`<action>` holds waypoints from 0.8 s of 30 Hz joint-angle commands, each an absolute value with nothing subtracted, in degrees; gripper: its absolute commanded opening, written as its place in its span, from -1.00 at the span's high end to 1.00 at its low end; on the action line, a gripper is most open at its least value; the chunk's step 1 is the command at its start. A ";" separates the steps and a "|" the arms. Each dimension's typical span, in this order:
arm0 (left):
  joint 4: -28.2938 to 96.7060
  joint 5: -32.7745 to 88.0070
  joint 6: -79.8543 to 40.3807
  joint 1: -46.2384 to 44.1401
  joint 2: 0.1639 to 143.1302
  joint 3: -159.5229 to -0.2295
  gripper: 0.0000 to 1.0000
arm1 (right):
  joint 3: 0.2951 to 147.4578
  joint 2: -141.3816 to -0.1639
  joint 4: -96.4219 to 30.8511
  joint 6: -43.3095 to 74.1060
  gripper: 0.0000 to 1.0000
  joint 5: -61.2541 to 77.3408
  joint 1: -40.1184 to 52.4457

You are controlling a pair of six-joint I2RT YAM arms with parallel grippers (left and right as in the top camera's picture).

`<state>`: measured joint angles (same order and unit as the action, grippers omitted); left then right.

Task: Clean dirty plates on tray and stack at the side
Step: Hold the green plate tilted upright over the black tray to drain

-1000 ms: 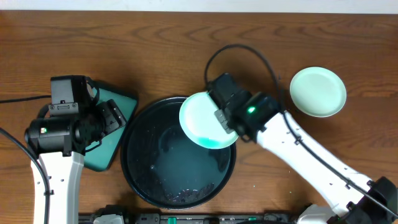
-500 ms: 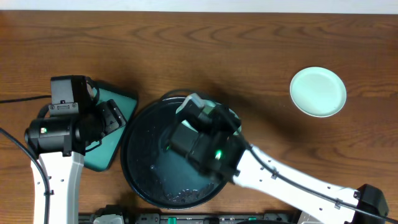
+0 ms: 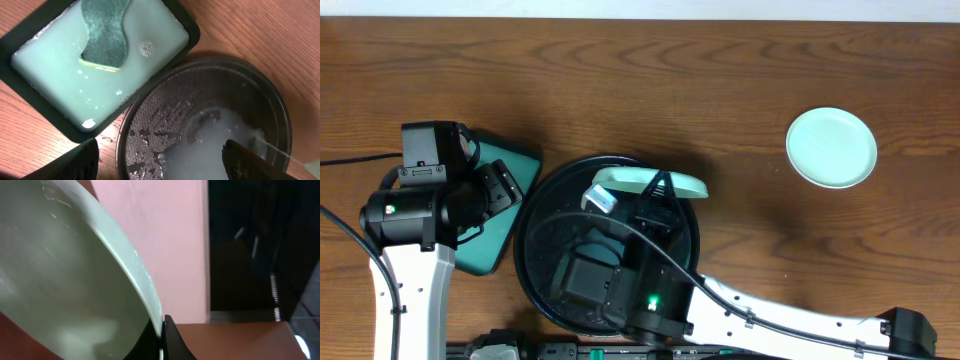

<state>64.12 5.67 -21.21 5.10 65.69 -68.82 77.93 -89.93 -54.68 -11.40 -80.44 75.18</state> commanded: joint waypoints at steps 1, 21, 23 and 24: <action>64.27 5.54 -21.74 5.06 65.49 -69.60 -0.58 | 78.89 -88.49 -53.19 -15.38 0.98 -85.56 75.85; 64.25 5.56 -21.71 5.06 65.49 -69.60 -0.59 | 78.87 -88.49 -52.23 -15.99 0.98 -85.47 75.85; 64.27 5.56 -21.71 5.06 65.49 -69.60 -0.59 | 78.87 -88.49 -52.23 -15.99 0.98 -85.47 75.85; 64.25 5.56 -21.71 5.06 65.49 -69.60 -0.59 | 78.87 -88.49 -52.23 -16.01 0.98 -85.47 75.85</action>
